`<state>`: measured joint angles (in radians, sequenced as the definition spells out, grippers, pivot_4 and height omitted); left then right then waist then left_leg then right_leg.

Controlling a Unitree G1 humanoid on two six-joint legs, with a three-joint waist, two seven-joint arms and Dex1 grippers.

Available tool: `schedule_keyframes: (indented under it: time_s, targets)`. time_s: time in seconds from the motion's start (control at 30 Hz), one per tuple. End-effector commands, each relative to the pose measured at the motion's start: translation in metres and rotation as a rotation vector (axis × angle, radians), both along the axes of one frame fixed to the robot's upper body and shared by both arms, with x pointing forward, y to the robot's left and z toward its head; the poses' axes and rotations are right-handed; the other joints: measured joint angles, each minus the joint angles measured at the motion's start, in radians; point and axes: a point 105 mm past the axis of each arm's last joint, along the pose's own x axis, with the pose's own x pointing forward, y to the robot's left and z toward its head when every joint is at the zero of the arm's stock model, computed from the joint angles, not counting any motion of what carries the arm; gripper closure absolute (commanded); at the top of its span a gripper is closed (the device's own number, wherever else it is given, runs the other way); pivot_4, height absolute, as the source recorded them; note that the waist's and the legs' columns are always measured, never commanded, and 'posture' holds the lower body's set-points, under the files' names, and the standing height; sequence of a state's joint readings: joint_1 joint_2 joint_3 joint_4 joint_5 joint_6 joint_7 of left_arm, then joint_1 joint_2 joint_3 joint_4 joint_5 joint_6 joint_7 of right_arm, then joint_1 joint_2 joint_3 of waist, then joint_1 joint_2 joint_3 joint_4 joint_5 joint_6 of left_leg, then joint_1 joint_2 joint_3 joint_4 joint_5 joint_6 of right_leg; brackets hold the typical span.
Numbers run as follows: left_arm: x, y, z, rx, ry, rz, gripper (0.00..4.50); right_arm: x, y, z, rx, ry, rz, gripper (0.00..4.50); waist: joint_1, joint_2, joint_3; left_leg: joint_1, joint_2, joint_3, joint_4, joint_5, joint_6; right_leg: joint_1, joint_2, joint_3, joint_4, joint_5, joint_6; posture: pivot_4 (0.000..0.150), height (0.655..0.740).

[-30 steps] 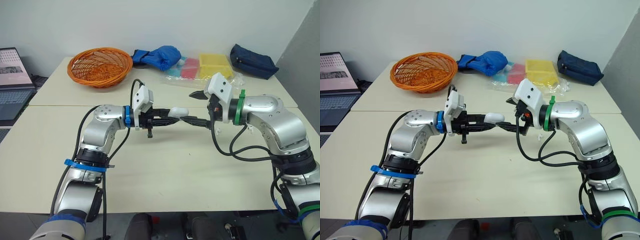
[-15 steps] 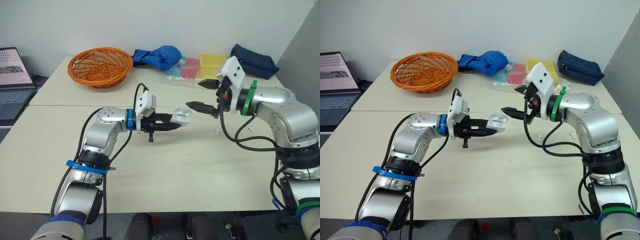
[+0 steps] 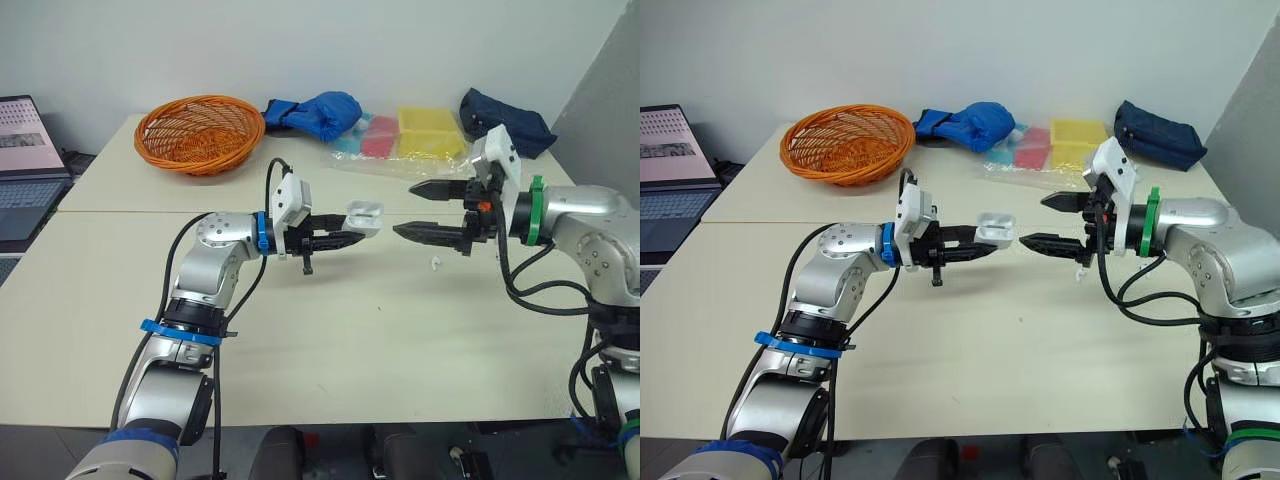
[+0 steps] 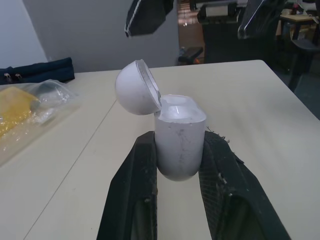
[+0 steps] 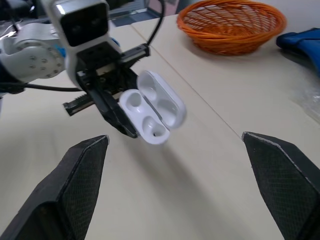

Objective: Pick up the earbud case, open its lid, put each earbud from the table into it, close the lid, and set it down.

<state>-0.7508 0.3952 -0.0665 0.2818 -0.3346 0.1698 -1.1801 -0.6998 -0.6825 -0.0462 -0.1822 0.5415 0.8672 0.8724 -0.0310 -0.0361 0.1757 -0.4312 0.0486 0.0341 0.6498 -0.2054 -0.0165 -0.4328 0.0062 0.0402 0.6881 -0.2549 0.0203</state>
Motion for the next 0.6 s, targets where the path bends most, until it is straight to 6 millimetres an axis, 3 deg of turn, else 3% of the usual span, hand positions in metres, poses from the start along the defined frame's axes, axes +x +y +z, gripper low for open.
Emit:
schedule_keyframes:
  time_s: [0.03, 0.23, 0.4, 0.6]
  targets:
    - [0.004, 0.011, 0.02, -0.103, -0.052, 0.098, 3.76, 0.011, -0.025, 0.001, 0.041, -0.034, -0.187, 0.02, 0.001, 0.0, 0.0, 0.0, 0.0, 0.0, 0.0, 0.0, 0.0, 0.0, 0.0, 0.0, 0.0, 0.0, 0.0, 0.15, 0.74]
    - [0.006, 0.023, 0.031, -0.235, -0.089, 0.267, 3.76, 0.007, -0.048, -0.041, -0.001, 0.131, -0.368, 0.02, 0.001, 0.0, 0.0, 0.0, 0.0, -0.001, -0.001, 0.0, 0.0, 0.002, -0.002, 0.001, -0.004, 0.001, -0.001, 0.15, 0.74]
    - [0.003, 0.031, 0.027, -0.304, -0.179, 0.457, 3.76, 0.004, -0.047, -0.08, -0.02, 0.231, -0.493, 0.02, 0.001, 0.0, 0.0, 0.005, 0.0, -0.002, -0.003, 0.0, 0.0, 0.009, -0.002, 0.001, -0.008, 0.001, 0.001, 0.15, 0.74]
    - [-0.005, 0.028, 0.018, -0.316, -0.187, 0.515, 3.76, 0.012, -0.041, -0.115, -0.02, 0.16, -0.652, 0.02, 0.0, 0.0, 0.0, 0.008, 0.0, -0.001, -0.003, 0.0, 0.0, 0.012, -0.001, 0.002, -0.007, 0.0, 0.002, 0.15, 0.74]
